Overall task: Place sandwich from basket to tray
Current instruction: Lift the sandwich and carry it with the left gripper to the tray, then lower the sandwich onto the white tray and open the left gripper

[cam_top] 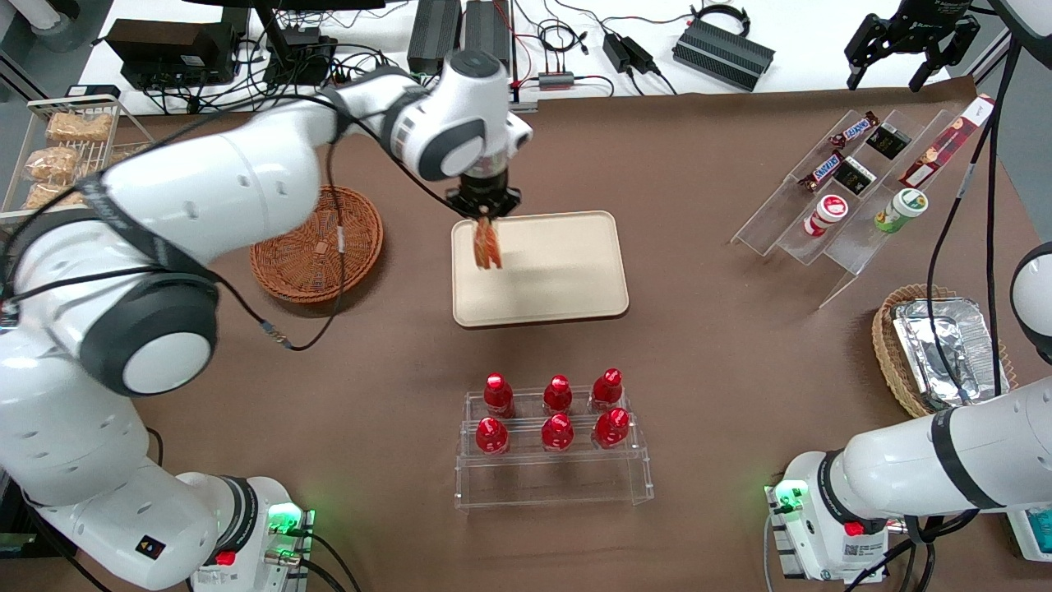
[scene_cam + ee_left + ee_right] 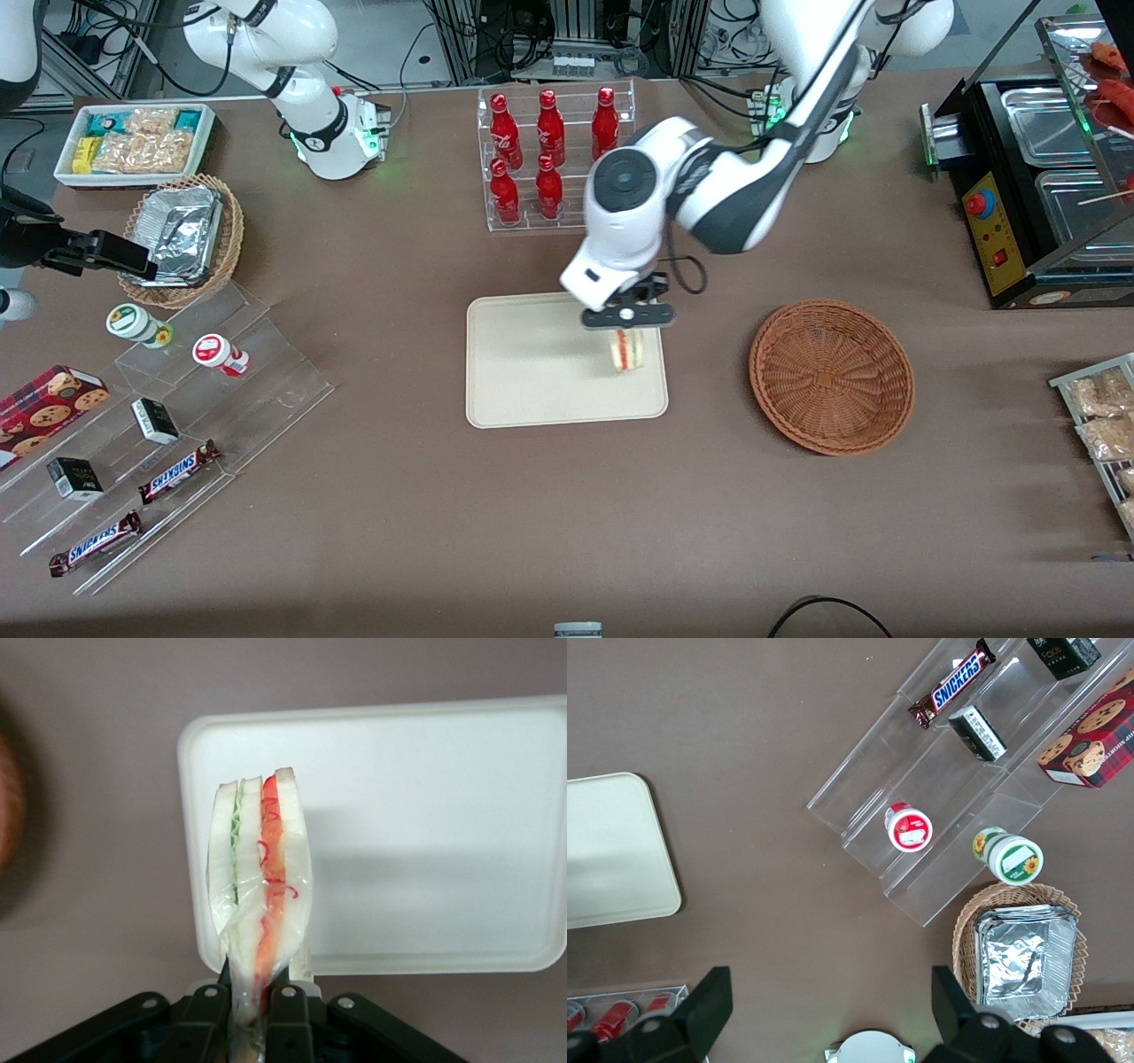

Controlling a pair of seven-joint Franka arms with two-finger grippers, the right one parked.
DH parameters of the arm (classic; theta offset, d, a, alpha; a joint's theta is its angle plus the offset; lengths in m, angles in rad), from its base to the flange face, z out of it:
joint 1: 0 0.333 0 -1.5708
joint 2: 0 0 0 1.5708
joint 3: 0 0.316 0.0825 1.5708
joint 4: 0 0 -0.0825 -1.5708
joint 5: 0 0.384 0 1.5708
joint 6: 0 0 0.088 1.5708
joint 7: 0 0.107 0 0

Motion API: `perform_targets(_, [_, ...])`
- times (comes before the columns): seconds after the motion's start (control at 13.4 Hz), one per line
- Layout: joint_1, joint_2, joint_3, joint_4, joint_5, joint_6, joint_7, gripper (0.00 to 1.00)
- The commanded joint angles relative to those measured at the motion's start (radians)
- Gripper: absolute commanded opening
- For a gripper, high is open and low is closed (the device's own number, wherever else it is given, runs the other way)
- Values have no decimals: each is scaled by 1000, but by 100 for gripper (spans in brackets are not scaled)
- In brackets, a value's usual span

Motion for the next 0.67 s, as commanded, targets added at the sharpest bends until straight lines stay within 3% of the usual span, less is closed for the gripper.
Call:
perform_targets(0.0, [-49, 114, 13, 108, 53, -14, -47, 0])
perform_targets(0.22, [-89, 209, 14, 181, 65, 14, -52, 0])
perform_targets(0.6, [-98, 266, 14, 178, 64, 144, -53, 0])
